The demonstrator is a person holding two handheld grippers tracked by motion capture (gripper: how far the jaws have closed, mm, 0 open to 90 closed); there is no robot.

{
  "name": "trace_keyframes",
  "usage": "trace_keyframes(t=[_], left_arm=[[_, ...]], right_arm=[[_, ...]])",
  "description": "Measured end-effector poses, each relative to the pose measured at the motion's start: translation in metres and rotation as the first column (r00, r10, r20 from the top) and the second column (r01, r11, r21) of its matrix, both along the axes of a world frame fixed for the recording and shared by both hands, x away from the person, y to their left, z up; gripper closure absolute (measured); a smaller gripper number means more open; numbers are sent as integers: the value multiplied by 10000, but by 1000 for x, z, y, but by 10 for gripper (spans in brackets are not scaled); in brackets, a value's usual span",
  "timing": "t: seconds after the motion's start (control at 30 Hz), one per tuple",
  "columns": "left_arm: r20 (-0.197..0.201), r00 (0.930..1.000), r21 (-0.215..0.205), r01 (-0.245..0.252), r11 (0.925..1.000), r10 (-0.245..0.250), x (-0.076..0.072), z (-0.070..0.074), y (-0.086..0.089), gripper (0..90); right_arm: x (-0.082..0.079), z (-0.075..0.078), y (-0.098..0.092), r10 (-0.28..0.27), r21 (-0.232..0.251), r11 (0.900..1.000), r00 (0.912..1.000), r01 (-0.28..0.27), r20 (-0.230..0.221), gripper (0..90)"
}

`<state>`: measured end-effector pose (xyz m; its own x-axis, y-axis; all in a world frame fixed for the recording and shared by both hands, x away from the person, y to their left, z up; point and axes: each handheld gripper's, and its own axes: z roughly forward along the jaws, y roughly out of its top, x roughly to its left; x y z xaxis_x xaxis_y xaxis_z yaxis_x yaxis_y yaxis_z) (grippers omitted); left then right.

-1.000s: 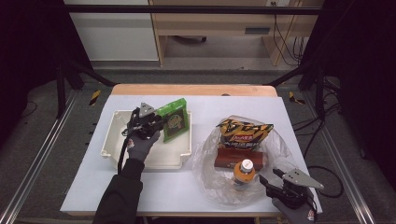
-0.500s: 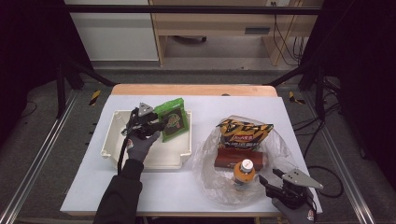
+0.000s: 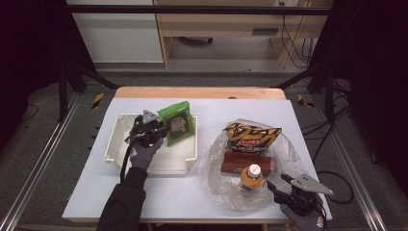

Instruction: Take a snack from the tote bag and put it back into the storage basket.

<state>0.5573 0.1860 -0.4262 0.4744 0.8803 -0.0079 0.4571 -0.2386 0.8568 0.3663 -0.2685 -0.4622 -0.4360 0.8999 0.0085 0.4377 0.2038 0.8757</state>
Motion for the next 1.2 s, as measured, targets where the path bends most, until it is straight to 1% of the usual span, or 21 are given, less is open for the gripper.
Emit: trace_keyframes(t=[0.03, 0.17, 0.23, 0.33, 0.37, 0.4, 0.43, 0.47, 0.5, 0.53, 0.57, 0.63, 0.77, 0.87, 0.97, 1.03, 1.07, 1.1, 1.13, 1.17, 1.2], left_arm=[[44, 10000, -181, -50, 9998, 51, 1, 1, 0, 719], [18, 9998, -185, -192, 9996, 192, 3, 0, 1, 732], [6, 9994, -390, -355, 9986, 356, 7, -3, 2, 725], [50, 9986, -392, -524, 9979, 526, 9, -5, 2, 704], [42, 9975, -196, -709, 9973, 710, 10, -7, 0, 697], [42, 9975, -196, -709, 9973, 710, 10, -7, 0, 660], [-125, 9969, -90, -782, 9969, 781, 11, -11, 0, 630], [-125, 9969, -90, -782, 9969, 781, 11, -11, 0, 616], [-234, 9970, -86, -736, 9973, 733, 10, -12, 1, 605], [-234, 9970, -86, -736, 9973, 733, 10, -12, 1, 603], [-130, 9979, -276, -631, 9976, 628, 6, -12, 3, 604], [-140, 9986, -353, -516, 9980, 511, 3, -12, 5, 613], [-245, 9990, -342, -377, 9987, 368, 0, -16, 6, 673], [-314, 9991, -325, -309, 9990, 299, -1, -17, 6, 678], [-22, 10000, -458, -80, 9989, 79, -11, -11, 7, 657], [11, 10000, -411, 19, 9992, -19, -14, -9, 8, 648], [104, 9998, -474, 179, 9987, -174, -20, -6, 10, 617], [71, 9995, -534, 304, 9981, -301, -23, -4, 11, 599], [71, 9995, -534, 304, 9981, -301, -23, -4, 11, 572], [16, 9988, -588, 483, 9971, -483, -27, -2, 13, 572], [6, 9983, -671, 580, 9961, -581, -30, -1, 13, 539]], right_arm=[[0, 0, 0, 8, 9, 10000, 10000, -8, -17, 388], [0, 0, 0, 22, 0, 10000, 10000, -22, -13, 389], [0, -1, 0, 26, 15, 10000, 10000, -26, -53, 389], [0, -1, 0, 20, 18, 10000, 10000, -20, -56, 389], [0, -1, 0, 22, 18, 10000, 10000, -22, -61, 390], [0, -1, 0, 20, 15, 10000, 10000, -20, -65, 390], [0, -1, 0, 19, 4, 10000, 10000, -19, -55, 390], [0, -1, 0, 21, 17, 10000, 10000, -21, -52, 391], [0, -1, 0, 31, 20, 10000, 10000, -31, -49, 391], [0, -1, 0, 31, 20, 10000, 10000, -31, -49, 391], [0, -1, 0, 10, 16, 10000, 10000, -10, -60, 391], [0, -1, 0, 18, 14, 10000, 10000, -18, -60, 391], [0, -1, 1, 25, -28, 10000, 10000, -25, -25, 392], [0, 0, 0, 15, -4, 10000, 10000, -15, -23, 392], [0, 0, 0, -27, 22, 10000, 10000, 27, -20, 390], [0, 0, 0, -5, 9, 10000, 10000, 5, 12, 390], [-1, 1, 0, -6, 36, 10000, 10000, 6, 81, 390], [-2, 3, -1, -15, 59, 10000, 9999, 14, 137, 389], [-2, 3, -1, -15, 59, 10000, 9999, 14, 137, 389], [-2, 4, -1, -38, 103, 9999, 9998, 36, 186, 390], [-3, 5, -2, -52, 99, 9999, 9996, 49, 288, 392]])
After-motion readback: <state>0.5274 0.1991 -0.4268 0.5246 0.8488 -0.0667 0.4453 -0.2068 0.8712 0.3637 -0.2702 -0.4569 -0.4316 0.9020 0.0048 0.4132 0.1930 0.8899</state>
